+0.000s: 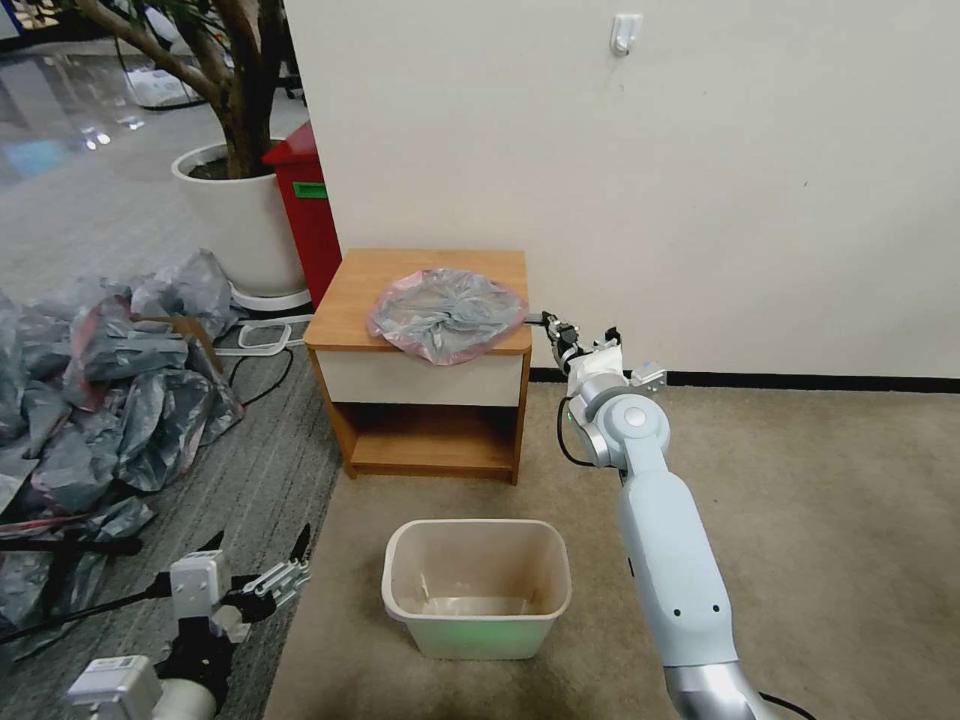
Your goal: Pick up the garbage bag from the table and place it over the trash can.
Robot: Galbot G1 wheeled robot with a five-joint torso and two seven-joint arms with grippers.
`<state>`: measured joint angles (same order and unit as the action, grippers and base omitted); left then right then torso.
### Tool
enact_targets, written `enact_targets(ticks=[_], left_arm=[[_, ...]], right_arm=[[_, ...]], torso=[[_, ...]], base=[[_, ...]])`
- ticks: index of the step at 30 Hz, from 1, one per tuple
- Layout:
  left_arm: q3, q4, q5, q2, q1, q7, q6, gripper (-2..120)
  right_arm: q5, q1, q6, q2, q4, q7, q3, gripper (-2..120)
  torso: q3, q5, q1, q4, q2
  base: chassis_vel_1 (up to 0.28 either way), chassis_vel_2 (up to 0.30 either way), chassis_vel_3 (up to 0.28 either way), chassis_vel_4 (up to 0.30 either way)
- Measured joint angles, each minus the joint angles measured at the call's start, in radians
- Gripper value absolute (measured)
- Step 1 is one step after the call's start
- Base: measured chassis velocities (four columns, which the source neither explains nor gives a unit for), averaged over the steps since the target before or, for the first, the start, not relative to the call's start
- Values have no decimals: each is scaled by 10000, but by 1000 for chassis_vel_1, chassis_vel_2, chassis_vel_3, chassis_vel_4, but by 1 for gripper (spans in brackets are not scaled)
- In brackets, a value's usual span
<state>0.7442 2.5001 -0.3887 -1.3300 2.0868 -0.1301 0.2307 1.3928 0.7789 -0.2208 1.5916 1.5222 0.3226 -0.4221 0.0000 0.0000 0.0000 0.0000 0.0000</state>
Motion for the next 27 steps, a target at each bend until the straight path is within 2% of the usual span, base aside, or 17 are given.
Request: enact_targets(ticks=[6,12,14,20,27], left_arm=[[-113,0,181,-113,18,128,-82,100],[-293,0,318,-175,-3,223,-93,100],[-303,0,325,-161,-13,234,-93,100],[-354,-1,387,-64,-143,355,-86,100],[-422,-1,463,-102,-178,390,-83,100]], right_arm=[[276,202,-17,-173,438,126,111,0],[1161,1127,38,-838,2025,708,587,0],[1219,1243,81,-912,2171,787,647,0],[1792,2464,522,-1603,3755,1670,1317,0],[2318,3219,941,-2114,5219,2449,1824,0]], torso=[[0,1,0,1,0],[-1,0,0,1,0],[-1,2,0,0,1],[-1,0,0,-1,0],[-1,1,0,1,0]], base=[[0,0,0,0],[0,0,0,0],[0,0,0,0],[0,0,0,0],[0,0,0,0]])
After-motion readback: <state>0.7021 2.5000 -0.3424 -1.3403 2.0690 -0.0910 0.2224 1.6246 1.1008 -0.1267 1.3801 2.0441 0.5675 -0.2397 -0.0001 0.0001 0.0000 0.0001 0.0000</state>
